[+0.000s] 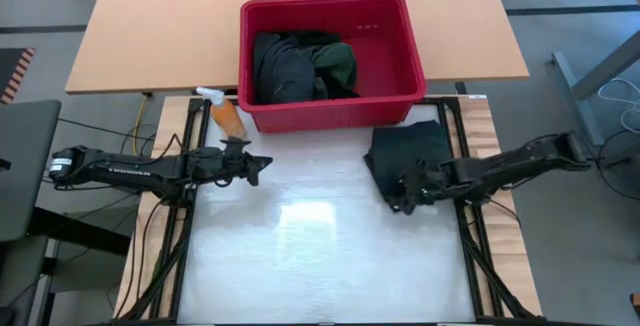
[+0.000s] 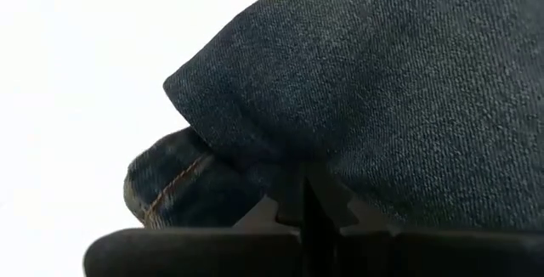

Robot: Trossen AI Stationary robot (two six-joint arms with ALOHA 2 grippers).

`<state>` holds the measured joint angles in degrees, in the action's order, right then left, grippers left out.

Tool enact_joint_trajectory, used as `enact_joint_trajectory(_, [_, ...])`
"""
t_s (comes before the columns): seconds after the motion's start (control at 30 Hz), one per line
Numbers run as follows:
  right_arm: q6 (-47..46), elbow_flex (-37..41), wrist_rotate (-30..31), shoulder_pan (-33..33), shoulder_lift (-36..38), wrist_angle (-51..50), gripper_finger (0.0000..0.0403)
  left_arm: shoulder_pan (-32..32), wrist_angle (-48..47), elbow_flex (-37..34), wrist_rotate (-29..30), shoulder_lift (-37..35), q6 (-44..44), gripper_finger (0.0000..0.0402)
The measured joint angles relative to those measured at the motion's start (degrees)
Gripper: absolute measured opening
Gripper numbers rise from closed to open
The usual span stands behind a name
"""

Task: Fold Laundry from Bin
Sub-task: Fold the blue pants, then remove the green shirt from the red bin

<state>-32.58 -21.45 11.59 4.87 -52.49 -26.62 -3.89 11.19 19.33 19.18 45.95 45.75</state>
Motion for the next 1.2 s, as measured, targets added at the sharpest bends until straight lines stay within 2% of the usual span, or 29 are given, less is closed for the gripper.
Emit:
enact_joint_trajectory(0.17, [1.6, -6.3, 0.7, -0.7, 8.8, -6.1, 0.0019, 0.0, 0.4, 0.0, 3.9, 0.0, 1.0, 0.0000])
enact_joint_trajectory(0.3, [4.1, -14.2, -0.7, -2.2, 11.7, -7.0, 0.0019, 0.0, 4.3, 0.0, 3.9, 0.0, 2.0, 0.0000])
enact_joint_trajectory(0.4, [8.3, -22.1, -1.4, -3.2, 11.6, -5.5, 0.0019, 0.0, 11.3, 0.0, 0.6, 0.0, -2.1, 0.0000])
enact_joint_trajectory(0.53, [18.2, -31.7, 1.6, -7.6, 7.2, 1.7, 0.0019, -0.5, 15.5, 0.0, 0.9, 0.4, -6.5, 0.0000])
enact_joint_trajectory(0.67, [27.9, -39.7, 2.4, -17.8, -2.5, 8.2, 0.0020, -3.7, 17.1, 0.0, -1.6, 2.7, -10.7, 0.0000])
enact_joint_trajectory(0.73, [29.4, -43.4, -2.0, -24.5, -8.9, 10.5, 0.0020, -6.4, 17.7, 0.0, -4.4, 4.2, -13.6, 0.0000])
enact_joint_trajectory(0.87, [28.7, -52.6, -15.7, -36.5, -24.6, 13.2, 0.0020, -13.8, 18.4, 0.0, -12.4, 7.7, -18.9, 0.0000])
enact_joint_trajectory(0.93, [28.2, -59.0, -18.7, -41.4, -32.6, 14.7, 0.0023, -17.8, 18.4, 0.0, -17.1, 9.4, -19.5, 0.0000])
enact_joint_trajectory(1.1, [25.5, -76.7, -19.3, -48.5, -50.8, 8.3, 0.0059, -23.6, 18.1, 0.0, -27.9, 12.4, -19.7, 0.0000])
enact_joint_trajectory(1.2, [26.4, -88.2, -19.6, -51.2, -59.9, 1.2, 0.0095, -24.9, 17.8, 0.0, -29.7, 13.3, -19.7, 0.0000])
